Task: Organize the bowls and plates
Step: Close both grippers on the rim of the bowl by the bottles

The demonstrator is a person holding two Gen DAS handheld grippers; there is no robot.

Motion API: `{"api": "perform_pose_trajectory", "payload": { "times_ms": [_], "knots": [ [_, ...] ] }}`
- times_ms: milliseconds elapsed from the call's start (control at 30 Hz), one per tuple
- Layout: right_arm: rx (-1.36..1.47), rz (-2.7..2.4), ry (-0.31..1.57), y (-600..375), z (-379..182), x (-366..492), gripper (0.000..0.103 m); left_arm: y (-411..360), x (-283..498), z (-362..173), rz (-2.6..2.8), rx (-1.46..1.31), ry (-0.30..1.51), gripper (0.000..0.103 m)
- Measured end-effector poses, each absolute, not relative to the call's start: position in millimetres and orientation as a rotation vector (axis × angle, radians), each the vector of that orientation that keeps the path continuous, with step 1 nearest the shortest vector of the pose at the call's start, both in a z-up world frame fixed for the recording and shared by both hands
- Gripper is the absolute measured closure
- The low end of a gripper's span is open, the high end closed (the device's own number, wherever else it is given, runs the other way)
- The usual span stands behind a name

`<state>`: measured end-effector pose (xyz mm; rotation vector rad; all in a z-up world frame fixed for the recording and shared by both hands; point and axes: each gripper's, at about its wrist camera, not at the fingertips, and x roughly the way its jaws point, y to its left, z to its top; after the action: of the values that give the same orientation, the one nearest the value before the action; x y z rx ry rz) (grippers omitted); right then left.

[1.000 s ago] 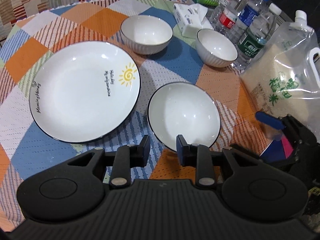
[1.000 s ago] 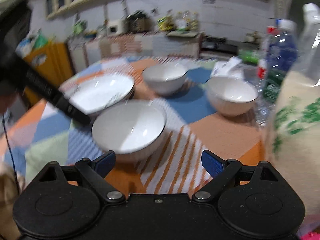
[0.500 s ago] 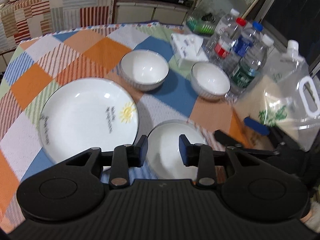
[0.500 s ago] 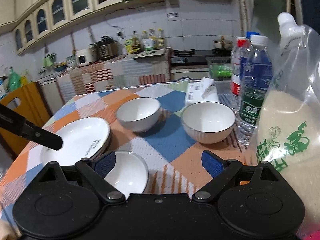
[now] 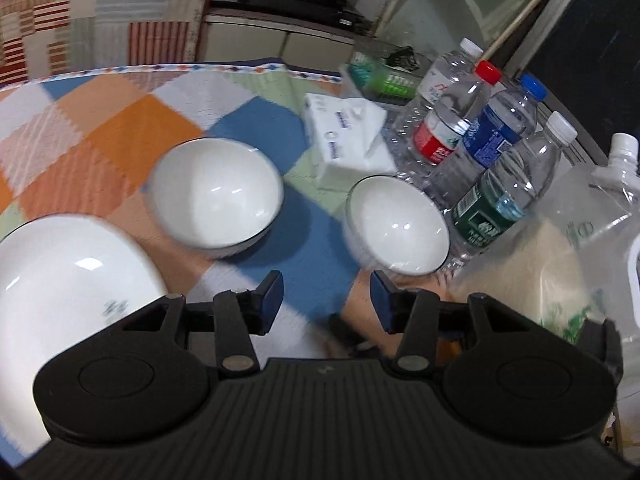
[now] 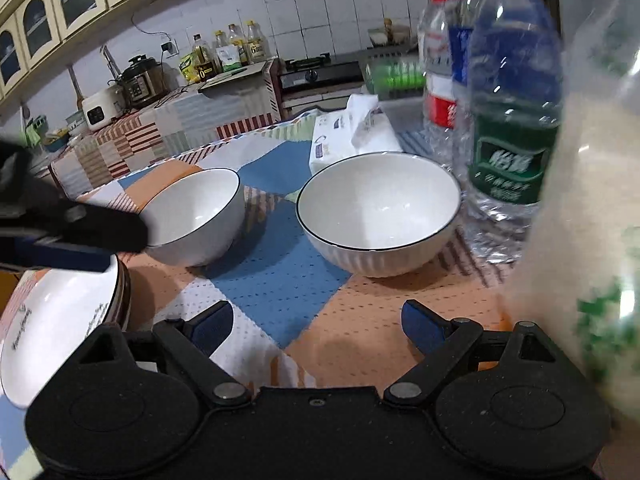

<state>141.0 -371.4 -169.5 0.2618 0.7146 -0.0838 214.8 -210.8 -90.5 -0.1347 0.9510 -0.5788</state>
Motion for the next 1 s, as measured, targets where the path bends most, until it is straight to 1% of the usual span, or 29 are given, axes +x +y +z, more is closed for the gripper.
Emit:
{"api": "perform_pose_trajectory", "payload": {
  "times_ms": [200,400,433,500,600,667,700,767,867,1000],
  "knots": [
    [0.293,-0.095,0.712,-377,-188,162,0.009,-248,246,-108,-0.6,-0.145,1.0,0.055],
    [0.224,-0.135,0.697,-378,-193,169,0.009,-266,268,-130,-0.531,-0.155,1.028,0.055],
    [0.206,-0.143,0.693,-377,-193,169,0.009,-267,271,-134,-0.533,-0.171,1.037,0.057],
    [0.183,-0.162,0.688,-378,-195,171,0.009,-269,275,-140,-0.539,-0.191,1.058,0.057],
    [0.19,-0.176,0.7,-385,-201,175,0.009,-275,278,-143,-0.553,-0.168,1.05,0.064],
    [0.18,-0.176,0.698,-385,-205,177,0.009,-279,279,-146,-0.565,-0.154,1.05,0.076],
    [0.17,-0.18,0.693,-385,-206,177,0.009,-280,280,-147,-0.577,-0.159,1.054,0.078],
    [0.149,-0.189,0.686,-383,-207,180,0.008,-281,282,-148,-0.586,-0.191,1.065,0.089],
    [0.135,-0.2,0.676,-384,-208,184,0.008,-284,285,-147,-0.565,-0.195,1.089,0.093],
    [0.131,-0.208,0.672,-386,-209,191,0.008,-283,286,-146,-0.563,-0.164,1.109,0.094]
  ]
}}
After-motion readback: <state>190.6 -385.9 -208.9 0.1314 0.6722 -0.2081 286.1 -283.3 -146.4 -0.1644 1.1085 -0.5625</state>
